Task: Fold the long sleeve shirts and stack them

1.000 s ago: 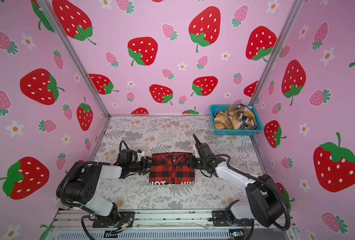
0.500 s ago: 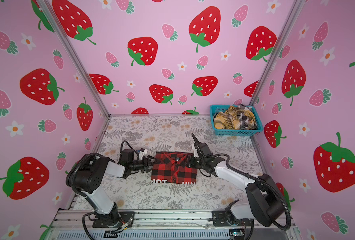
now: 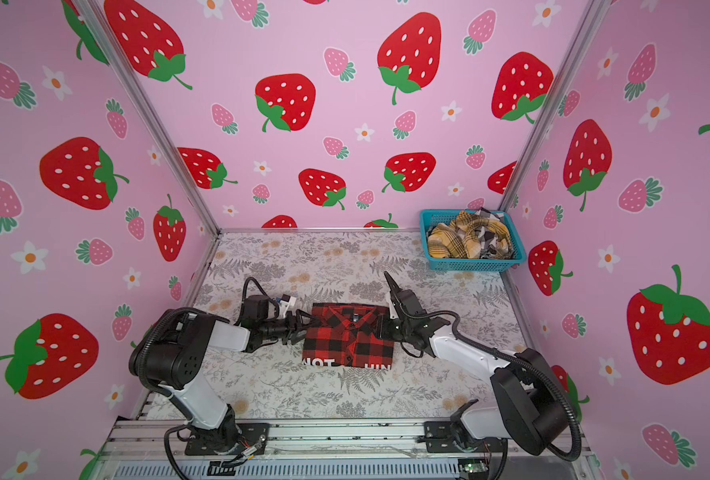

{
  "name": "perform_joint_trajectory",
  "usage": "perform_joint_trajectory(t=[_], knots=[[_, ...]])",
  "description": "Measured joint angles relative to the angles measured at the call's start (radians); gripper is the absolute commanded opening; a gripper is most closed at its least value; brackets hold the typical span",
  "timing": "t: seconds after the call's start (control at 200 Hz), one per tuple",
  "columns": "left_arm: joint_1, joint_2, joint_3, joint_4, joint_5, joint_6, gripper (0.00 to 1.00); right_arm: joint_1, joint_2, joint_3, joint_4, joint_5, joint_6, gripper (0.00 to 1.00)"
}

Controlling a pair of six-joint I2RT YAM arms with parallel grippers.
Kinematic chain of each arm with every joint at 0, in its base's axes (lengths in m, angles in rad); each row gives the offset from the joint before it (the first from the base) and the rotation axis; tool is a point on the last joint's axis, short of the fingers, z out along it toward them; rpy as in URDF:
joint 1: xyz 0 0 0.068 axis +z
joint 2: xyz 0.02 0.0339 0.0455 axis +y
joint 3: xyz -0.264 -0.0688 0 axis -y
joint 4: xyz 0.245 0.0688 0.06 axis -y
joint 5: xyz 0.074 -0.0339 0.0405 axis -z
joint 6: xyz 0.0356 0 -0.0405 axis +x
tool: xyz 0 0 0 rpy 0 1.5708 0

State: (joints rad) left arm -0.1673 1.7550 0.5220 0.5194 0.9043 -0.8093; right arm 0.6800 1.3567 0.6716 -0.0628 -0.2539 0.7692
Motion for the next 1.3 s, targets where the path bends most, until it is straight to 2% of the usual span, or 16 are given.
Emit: perform_joint_trajectory(t=[0.235, 0.46, 0.67, 0.735, 0.8, 0.885, 0.92, 1.086, 1.301], knots=[[-0.028, -0.035, 0.021, -0.08, -0.071, 0.026, 0.69, 0.0, 0.045, -0.002, 0.006, 0.001, -0.002, 0.45], [-0.039, 0.0, 0.054, -0.115, -0.078, 0.037, 0.48, 0.0, 0.069, -0.002, 0.014, 0.0, -0.006, 0.44], [-0.039, 0.004, 0.061, -0.137, -0.09, 0.047, 0.37, 0.0, 0.072, -0.002, 0.019, -0.001, -0.007, 0.44], [-0.039, 0.004, 0.064, -0.149, -0.096, 0.048, 0.3, 0.0, 0.077, -0.002, 0.023, -0.002, -0.007, 0.44], [-0.04, 0.006, 0.065, -0.162, -0.105, 0.048, 0.15, 0.0, 0.082, -0.001, 0.027, -0.002, -0.007, 0.44], [-0.043, 0.011, 0.066, -0.189, -0.101, 0.05, 0.07, 0.0, 0.088, -0.001, 0.032, -0.005, -0.007, 0.44], [-0.045, 0.011, 0.069, -0.199, -0.1, 0.048, 0.0, 0.0, 0.088, -0.001, 0.032, -0.005, -0.007, 0.44], [-0.052, -0.017, 0.073, -0.261, -0.116, 0.045, 0.0, 0.0, 0.088, 0.01, 0.032, -0.006, -0.008, 0.44], [-0.058, -0.139, 0.047, -0.4, -0.206, 0.028, 0.0, 0.001, 0.064, 0.014, 0.016, -0.005, -0.008, 0.44]])
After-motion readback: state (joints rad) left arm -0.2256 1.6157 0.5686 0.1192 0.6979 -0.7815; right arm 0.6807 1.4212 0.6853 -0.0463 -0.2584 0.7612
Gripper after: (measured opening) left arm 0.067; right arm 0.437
